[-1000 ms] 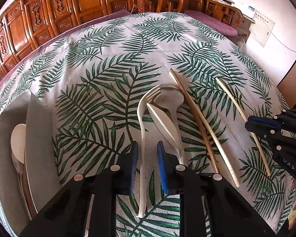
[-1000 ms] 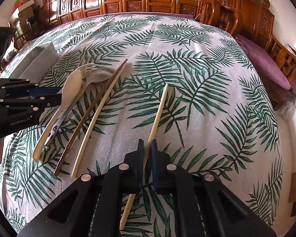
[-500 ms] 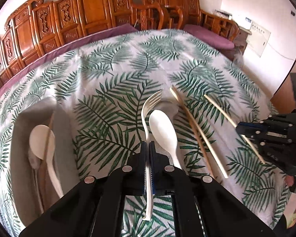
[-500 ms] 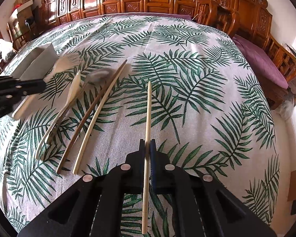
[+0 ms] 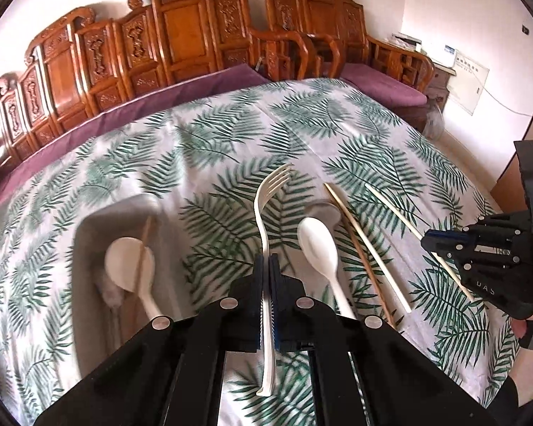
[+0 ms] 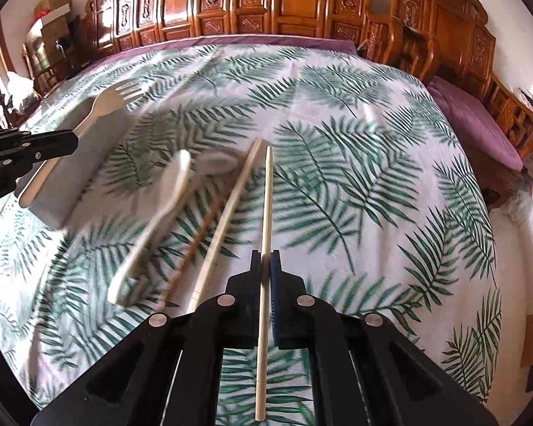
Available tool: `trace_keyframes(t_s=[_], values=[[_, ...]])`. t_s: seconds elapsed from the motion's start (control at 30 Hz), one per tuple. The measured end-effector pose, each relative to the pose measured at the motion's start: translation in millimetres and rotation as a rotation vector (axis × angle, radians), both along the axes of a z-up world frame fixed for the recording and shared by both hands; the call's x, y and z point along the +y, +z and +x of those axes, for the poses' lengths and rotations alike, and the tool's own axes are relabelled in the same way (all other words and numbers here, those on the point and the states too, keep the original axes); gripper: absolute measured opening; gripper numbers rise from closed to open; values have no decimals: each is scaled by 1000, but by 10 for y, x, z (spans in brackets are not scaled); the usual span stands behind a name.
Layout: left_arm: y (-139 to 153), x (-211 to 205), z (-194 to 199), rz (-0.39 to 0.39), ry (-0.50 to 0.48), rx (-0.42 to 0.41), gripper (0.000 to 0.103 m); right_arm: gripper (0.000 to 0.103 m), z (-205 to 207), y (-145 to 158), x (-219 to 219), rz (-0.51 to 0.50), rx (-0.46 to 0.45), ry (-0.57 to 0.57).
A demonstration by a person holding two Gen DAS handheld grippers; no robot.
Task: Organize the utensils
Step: 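Carry the fork and chopstick into the grey tray and open both tools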
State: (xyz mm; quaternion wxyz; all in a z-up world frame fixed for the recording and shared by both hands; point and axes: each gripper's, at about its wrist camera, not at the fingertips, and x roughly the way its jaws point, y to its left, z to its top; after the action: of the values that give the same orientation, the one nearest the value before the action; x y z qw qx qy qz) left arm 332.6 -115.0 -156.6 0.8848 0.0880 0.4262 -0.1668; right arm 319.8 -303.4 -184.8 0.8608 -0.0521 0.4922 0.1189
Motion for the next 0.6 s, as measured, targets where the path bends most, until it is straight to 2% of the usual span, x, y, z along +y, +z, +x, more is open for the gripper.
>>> trace_keyframes(t_s=[0.27, 0.33, 0.6], values=[[191, 398, -20, -6, 43, -29, 3, 6, 17, 218, 385, 22, -29, 51], [211, 509, -15, -8, 58, -31, 3, 6, 38, 319, 590, 33, -43, 78], [132, 894, 38, -10, 115, -21, 3, 6, 58, 469, 999, 45, -60, 136]])
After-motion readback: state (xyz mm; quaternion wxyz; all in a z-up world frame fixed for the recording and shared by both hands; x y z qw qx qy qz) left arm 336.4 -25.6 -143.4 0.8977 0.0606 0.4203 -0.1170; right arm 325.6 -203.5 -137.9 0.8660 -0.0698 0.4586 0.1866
